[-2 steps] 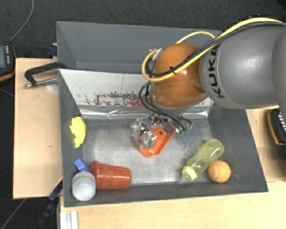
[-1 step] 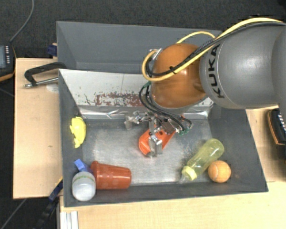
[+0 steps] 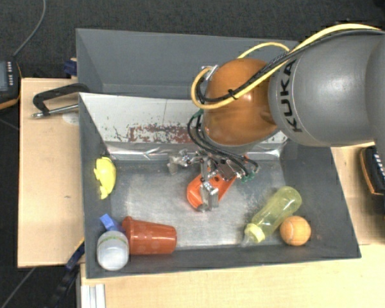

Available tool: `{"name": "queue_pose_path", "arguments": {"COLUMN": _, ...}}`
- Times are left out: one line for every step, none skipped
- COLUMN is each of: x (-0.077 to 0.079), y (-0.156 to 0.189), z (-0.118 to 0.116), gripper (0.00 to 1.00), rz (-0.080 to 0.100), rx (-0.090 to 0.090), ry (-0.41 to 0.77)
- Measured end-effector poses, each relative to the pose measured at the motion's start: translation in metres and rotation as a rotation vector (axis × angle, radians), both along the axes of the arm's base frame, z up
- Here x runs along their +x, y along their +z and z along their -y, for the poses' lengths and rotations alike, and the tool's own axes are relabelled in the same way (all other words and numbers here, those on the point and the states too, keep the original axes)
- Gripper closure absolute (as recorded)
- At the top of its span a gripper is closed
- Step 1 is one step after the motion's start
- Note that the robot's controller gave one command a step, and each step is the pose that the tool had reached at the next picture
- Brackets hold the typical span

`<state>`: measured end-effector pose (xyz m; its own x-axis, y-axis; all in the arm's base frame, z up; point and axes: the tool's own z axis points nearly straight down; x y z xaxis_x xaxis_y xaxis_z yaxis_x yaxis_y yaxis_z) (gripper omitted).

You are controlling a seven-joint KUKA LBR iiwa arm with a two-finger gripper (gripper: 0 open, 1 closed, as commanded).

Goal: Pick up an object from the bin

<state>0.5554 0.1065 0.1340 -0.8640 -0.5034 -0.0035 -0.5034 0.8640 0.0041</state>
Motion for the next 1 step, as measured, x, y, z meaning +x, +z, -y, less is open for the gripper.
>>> {"name": "queue_pose_path", "arguments": {"x": 0.0014, "y": -0.0063, "z": 0.0113, "gripper": 0.0, "rz": 0.002, "rx": 0.002, "ry": 0.065}}
